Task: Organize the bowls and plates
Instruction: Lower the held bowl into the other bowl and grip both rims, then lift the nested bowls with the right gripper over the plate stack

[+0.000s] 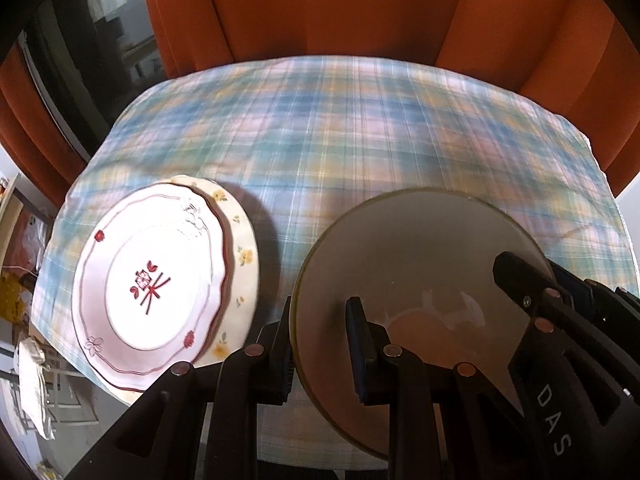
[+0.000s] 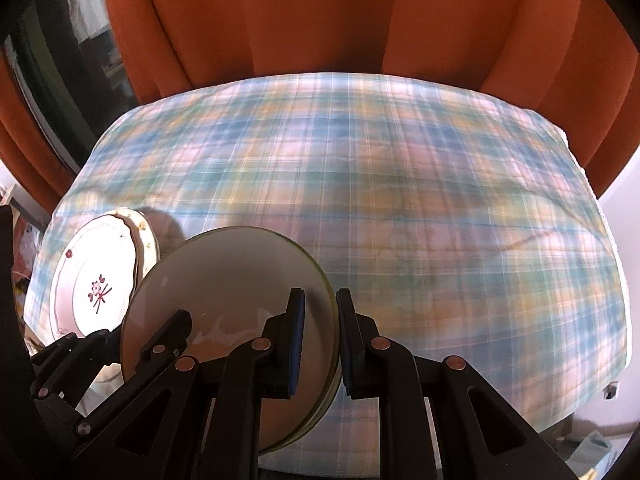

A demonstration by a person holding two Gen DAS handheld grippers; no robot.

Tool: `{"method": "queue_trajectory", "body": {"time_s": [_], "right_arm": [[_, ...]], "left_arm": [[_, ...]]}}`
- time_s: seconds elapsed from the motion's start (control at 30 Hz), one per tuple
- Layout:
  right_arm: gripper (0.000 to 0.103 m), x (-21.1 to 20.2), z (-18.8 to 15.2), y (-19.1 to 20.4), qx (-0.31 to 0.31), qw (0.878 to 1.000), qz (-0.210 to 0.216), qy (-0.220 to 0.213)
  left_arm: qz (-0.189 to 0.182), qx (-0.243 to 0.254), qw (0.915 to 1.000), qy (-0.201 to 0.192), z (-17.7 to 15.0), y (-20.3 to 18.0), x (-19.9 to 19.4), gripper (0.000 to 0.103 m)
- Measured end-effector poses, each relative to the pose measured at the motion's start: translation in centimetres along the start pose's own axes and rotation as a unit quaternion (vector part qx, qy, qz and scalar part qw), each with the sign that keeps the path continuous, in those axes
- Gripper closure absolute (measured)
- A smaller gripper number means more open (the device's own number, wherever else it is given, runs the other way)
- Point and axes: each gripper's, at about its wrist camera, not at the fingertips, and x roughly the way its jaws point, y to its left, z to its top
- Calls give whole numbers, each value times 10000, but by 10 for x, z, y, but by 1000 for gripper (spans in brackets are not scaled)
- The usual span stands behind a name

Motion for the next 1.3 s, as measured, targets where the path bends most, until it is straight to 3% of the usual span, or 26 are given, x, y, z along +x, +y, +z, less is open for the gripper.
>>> {"method": "queue_trajectory", "body": {"time_s": [0.23, 0.5, 0.57, 0.7, 0.77, 0.8, 0.93, 1.3], "right_arm": [[84, 2, -6, -8, 158, 9999, 57, -23], [80, 5, -10, -13, 177, 9994, 301, 88], [76, 6, -9, -14, 181, 9988, 436, 127], [52, 10, -9, -13, 211, 9977, 618, 200], [45, 9, -9, -14, 246, 9975, 646, 169], [42, 8, -9, -15, 263, 9974, 658, 158], [39, 10, -9, -17, 348, 9967, 718, 152], [39, 19, -9, -28, 853, 9954, 311, 294]], "left_arm": [[92, 177, 9998, -23, -2, -6, 1, 77], [-71, 249, 9997, -5, -2, -10, 3, 55], [-157, 245, 9996, 37, -2, -9, 4, 52], [-276, 237, 9993, 120, -3, -8, 5, 48], [-300, 231, 9992, 111, -2, -6, 5, 33], [-309, 238, 9992, 88, -3, -6, 4, 31], [-514, 336, 9981, 88, -2, -5, 7, 30], [-1242, 302, 9905, 500, 9, 9, 34, 32]]}}
